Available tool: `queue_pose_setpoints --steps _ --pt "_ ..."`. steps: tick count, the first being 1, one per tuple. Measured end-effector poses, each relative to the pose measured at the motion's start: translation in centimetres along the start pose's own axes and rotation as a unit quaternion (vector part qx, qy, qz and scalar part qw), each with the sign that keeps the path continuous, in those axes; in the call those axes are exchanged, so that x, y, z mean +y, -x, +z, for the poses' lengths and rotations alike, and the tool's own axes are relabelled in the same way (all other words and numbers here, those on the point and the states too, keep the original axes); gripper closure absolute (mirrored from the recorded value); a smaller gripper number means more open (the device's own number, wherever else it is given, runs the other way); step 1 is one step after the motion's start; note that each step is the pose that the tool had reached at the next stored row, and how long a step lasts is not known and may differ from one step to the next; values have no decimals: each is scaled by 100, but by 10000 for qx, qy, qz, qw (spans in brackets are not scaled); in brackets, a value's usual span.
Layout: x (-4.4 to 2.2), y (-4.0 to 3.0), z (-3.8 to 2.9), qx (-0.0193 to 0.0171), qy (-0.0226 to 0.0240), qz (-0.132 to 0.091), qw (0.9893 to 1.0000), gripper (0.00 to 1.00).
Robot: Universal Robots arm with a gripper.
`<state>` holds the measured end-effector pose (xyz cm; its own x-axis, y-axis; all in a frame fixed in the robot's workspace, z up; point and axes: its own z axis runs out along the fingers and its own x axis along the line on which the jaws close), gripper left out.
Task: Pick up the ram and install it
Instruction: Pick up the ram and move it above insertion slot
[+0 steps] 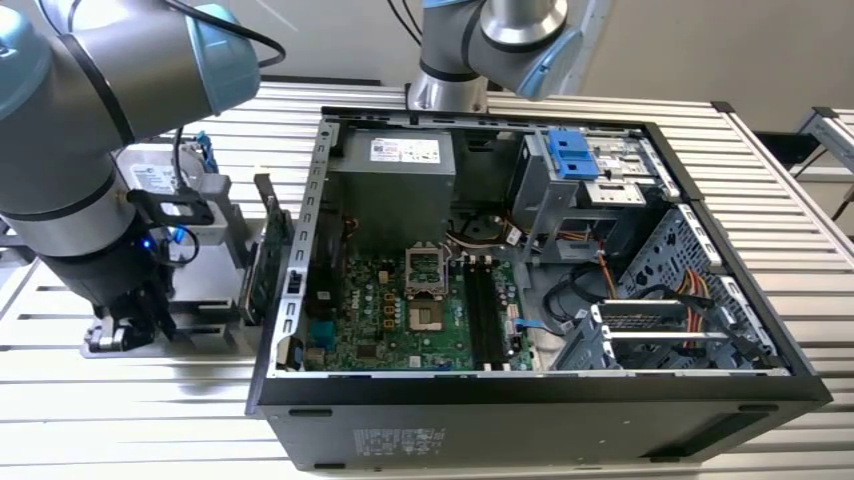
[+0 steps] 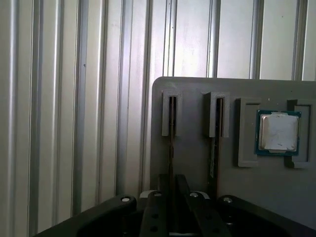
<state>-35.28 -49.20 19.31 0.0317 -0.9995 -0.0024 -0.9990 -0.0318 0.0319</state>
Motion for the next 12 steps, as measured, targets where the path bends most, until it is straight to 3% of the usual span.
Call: queue_pose_setpoints --steps 5,6,12 --pt "0 -3 0 1 1 0 10000 0" --pt "0 -3 0 0 0 -1 10000 100" --pt "0 -6 0 0 0 0 10000 100"
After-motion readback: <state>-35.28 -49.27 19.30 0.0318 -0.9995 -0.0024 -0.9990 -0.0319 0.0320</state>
